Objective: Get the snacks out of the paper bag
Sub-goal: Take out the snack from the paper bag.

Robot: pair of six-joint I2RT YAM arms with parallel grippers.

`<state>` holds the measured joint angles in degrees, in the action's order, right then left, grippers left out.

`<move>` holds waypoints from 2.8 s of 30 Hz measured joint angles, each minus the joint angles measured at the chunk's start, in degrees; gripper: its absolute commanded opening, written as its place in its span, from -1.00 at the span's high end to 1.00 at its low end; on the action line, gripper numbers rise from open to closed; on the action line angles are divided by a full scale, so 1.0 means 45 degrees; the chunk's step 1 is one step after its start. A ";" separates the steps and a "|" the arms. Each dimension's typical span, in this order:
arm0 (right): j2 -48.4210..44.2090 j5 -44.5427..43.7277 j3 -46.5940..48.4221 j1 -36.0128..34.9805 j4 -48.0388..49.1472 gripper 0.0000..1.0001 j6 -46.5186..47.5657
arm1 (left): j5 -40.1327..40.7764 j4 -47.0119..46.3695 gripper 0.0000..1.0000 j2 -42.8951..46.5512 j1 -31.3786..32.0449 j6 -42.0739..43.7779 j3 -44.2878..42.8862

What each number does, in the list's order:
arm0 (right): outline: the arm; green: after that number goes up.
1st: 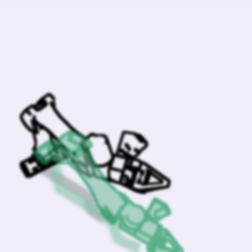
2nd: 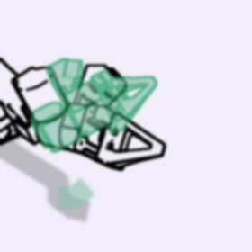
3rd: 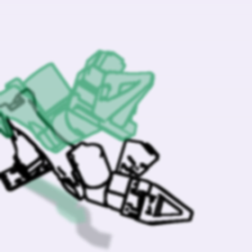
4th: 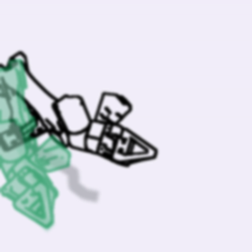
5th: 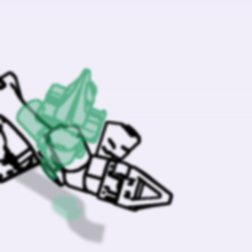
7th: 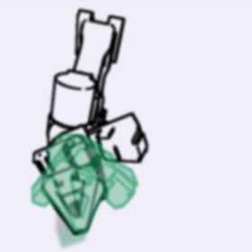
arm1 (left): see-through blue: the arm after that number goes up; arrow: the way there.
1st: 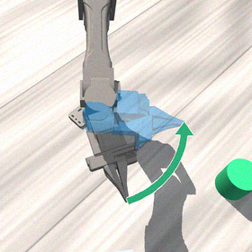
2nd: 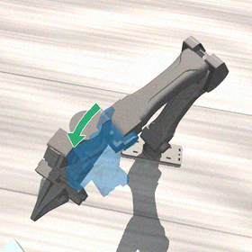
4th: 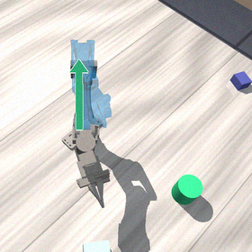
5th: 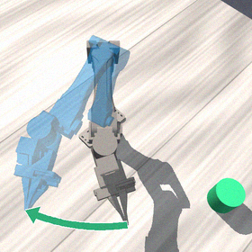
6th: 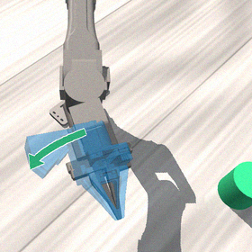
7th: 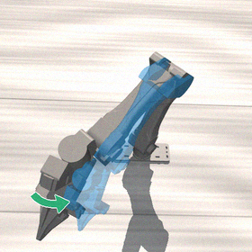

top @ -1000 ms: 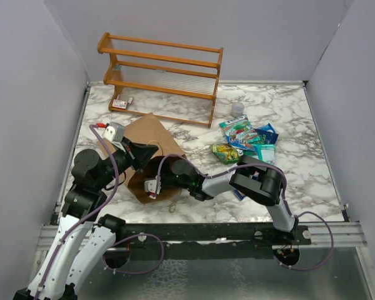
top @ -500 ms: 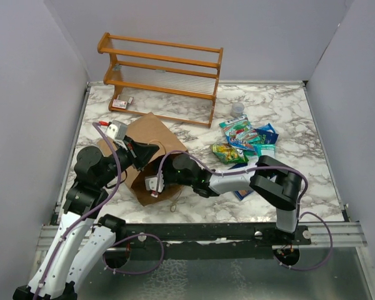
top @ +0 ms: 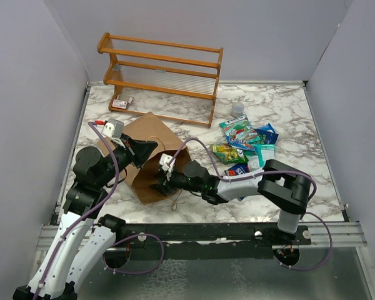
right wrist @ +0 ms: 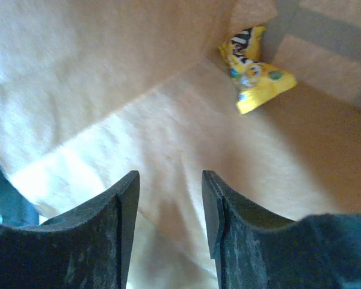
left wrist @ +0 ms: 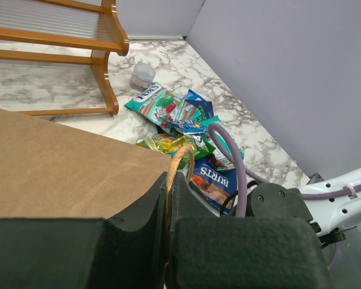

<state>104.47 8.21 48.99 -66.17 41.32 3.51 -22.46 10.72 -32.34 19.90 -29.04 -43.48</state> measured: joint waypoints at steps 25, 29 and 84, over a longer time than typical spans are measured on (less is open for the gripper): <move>0.3755 -0.2982 0.4201 -0.0670 -0.1200 0.00 -1.1463 | -0.1953 -0.1137 1.00 -0.0219 0.0000 -0.0622 0.0000; 0.4201 -0.2647 0.4930 -0.0505 -0.1506 -0.05 -1.1506 | -0.2438 -0.1137 1.00 -0.0233 0.0000 -0.0622 0.0000; 0.0806 -0.2176 -0.0223 -0.0243 -0.0350 -0.21 -1.0627 | -0.2837 -0.0121 1.00 -0.2812 0.3774 0.2637 -0.1171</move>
<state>108.09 -1.58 47.99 -67.26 39.75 -44.31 -35.22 10.17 -44.99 36.88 -17.17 -48.75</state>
